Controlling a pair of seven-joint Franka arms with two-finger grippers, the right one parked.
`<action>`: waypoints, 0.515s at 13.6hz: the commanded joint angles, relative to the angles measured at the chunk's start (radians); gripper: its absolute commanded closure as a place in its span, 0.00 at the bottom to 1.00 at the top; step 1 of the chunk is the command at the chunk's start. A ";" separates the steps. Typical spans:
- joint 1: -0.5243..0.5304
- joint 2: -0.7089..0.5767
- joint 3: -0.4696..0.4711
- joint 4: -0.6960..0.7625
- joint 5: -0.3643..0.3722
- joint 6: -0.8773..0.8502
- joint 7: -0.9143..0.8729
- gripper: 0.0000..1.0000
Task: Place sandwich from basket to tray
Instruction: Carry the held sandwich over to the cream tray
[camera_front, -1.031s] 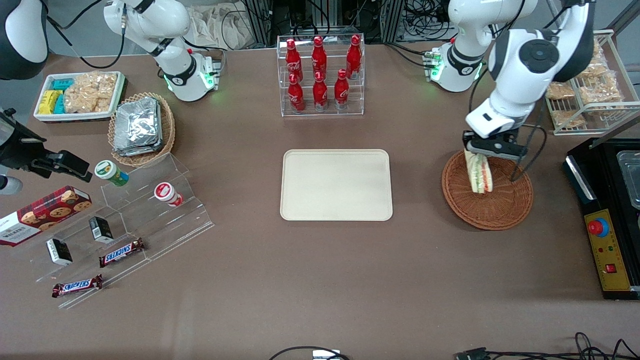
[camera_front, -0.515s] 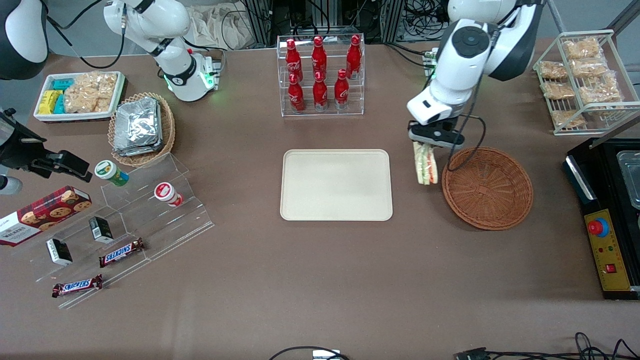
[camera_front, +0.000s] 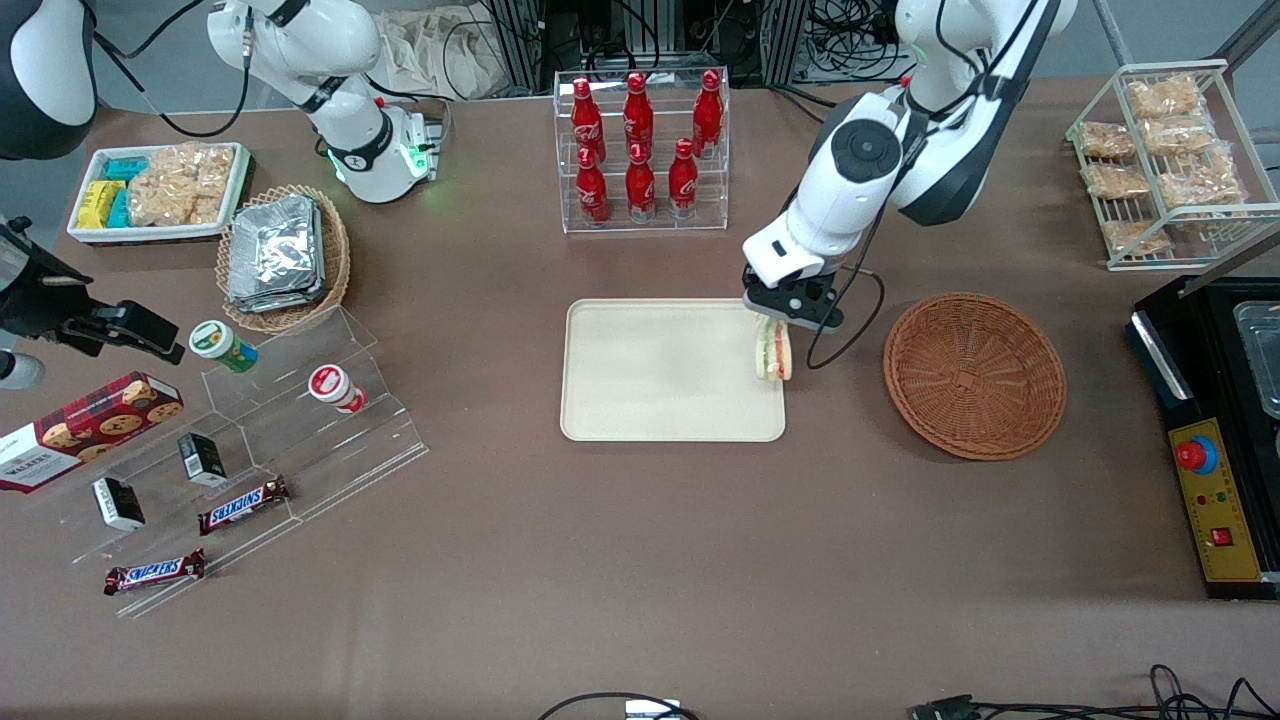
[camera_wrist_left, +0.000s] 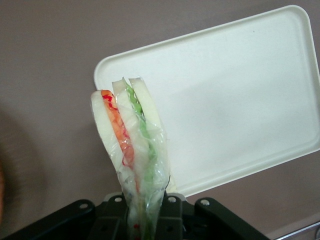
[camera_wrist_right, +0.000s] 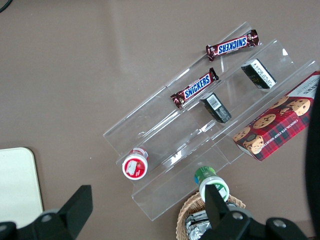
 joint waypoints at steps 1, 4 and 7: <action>-0.033 0.084 -0.003 0.026 0.012 0.059 -0.025 0.90; -0.033 0.166 -0.003 0.029 0.047 0.105 -0.027 0.90; -0.033 0.226 -0.002 0.030 0.093 0.136 -0.039 0.90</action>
